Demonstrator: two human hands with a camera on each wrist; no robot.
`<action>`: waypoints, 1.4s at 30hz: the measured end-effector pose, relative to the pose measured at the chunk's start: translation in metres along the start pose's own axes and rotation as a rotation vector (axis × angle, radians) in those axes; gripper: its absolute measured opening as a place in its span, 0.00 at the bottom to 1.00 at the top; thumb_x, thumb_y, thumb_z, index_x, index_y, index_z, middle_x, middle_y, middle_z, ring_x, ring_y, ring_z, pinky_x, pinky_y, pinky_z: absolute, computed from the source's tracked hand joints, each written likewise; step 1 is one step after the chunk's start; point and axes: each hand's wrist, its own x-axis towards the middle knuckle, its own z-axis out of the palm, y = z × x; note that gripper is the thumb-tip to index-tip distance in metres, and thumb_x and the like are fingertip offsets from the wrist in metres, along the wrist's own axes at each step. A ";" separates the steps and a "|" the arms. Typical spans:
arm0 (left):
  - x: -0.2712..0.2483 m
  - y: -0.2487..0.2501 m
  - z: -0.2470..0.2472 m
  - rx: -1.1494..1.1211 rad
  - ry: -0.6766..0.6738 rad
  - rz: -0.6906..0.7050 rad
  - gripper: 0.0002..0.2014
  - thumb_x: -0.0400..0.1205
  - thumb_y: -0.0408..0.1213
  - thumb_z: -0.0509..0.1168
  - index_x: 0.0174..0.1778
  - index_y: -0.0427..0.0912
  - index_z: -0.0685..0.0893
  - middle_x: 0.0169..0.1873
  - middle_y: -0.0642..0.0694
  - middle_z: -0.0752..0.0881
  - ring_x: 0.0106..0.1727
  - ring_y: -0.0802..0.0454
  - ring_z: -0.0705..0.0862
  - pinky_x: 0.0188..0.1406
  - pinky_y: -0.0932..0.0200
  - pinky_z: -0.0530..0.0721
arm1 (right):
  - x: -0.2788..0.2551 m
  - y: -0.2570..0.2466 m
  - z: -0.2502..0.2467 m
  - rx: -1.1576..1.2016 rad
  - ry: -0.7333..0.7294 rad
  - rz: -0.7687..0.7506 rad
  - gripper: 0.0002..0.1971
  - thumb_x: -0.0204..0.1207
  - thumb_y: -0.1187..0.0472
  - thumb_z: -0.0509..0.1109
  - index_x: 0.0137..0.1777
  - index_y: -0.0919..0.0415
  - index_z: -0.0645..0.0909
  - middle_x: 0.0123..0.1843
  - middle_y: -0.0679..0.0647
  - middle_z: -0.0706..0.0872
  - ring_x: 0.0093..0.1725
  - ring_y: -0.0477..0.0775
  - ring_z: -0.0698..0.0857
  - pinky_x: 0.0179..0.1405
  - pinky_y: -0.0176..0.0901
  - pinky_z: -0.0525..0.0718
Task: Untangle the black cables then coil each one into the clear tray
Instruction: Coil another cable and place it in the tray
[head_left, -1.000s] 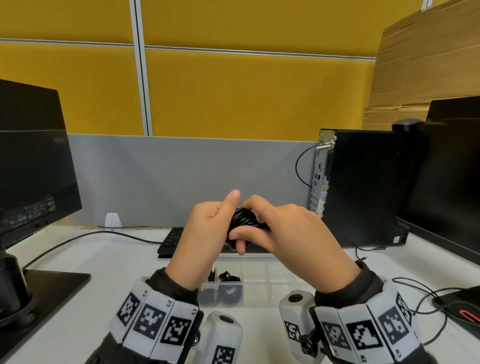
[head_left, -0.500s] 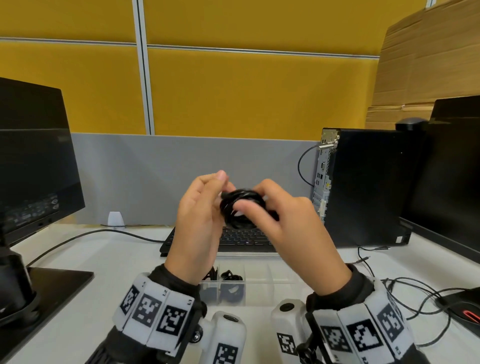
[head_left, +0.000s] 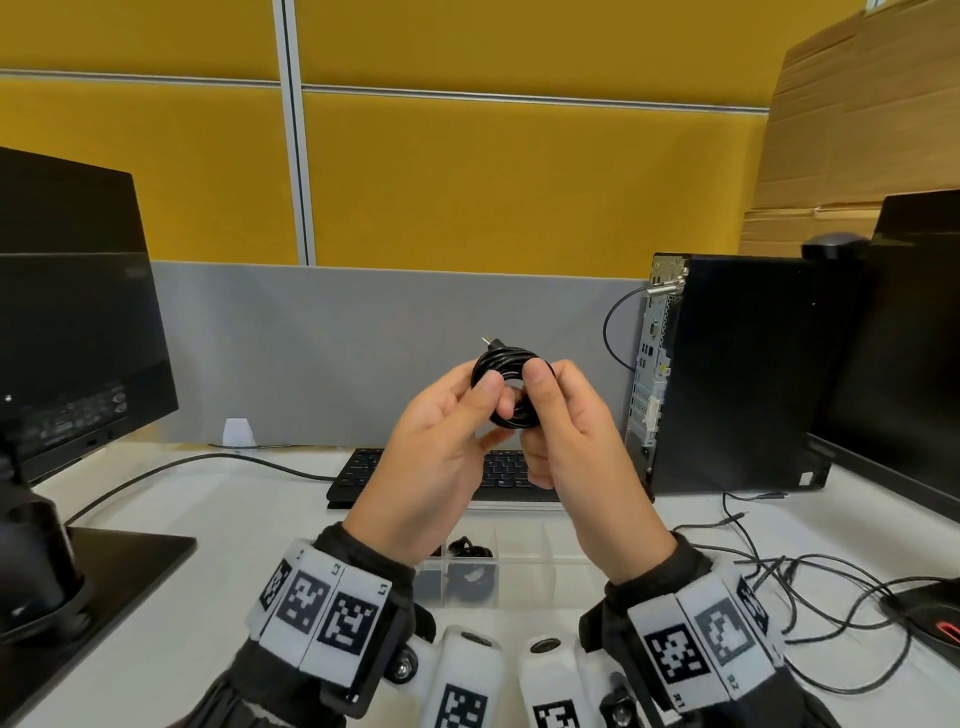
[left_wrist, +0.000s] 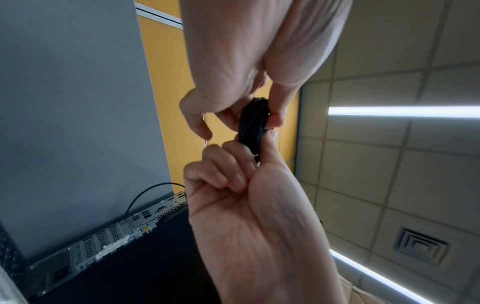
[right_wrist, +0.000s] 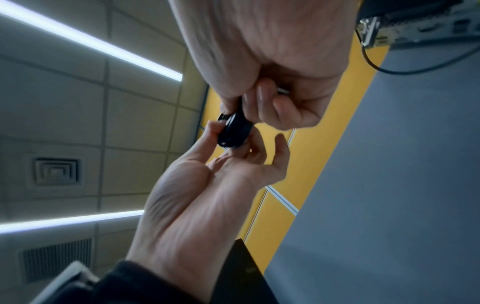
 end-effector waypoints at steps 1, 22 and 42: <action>0.001 0.001 -0.001 -0.020 0.015 -0.002 0.18 0.82 0.42 0.56 0.54 0.27 0.77 0.33 0.49 0.75 0.52 0.47 0.78 0.57 0.55 0.80 | 0.000 0.000 -0.001 -0.032 -0.020 -0.008 0.15 0.80 0.48 0.57 0.44 0.61 0.71 0.18 0.43 0.68 0.17 0.40 0.63 0.16 0.30 0.62; -0.005 0.027 0.001 0.239 0.086 0.026 0.13 0.83 0.48 0.59 0.36 0.45 0.76 0.27 0.54 0.73 0.35 0.56 0.71 0.41 0.58 0.69 | 0.003 -0.006 -0.013 -0.694 0.194 -0.592 0.07 0.83 0.62 0.61 0.49 0.60 0.81 0.42 0.54 0.78 0.38 0.45 0.80 0.39 0.32 0.79; -0.005 0.027 0.001 0.231 0.064 0.034 0.08 0.80 0.33 0.62 0.54 0.41 0.82 0.34 0.55 0.84 0.40 0.62 0.80 0.47 0.69 0.79 | -0.004 -0.026 -0.027 -0.880 0.090 -0.658 0.06 0.82 0.66 0.58 0.52 0.62 0.77 0.37 0.50 0.78 0.35 0.48 0.77 0.34 0.46 0.78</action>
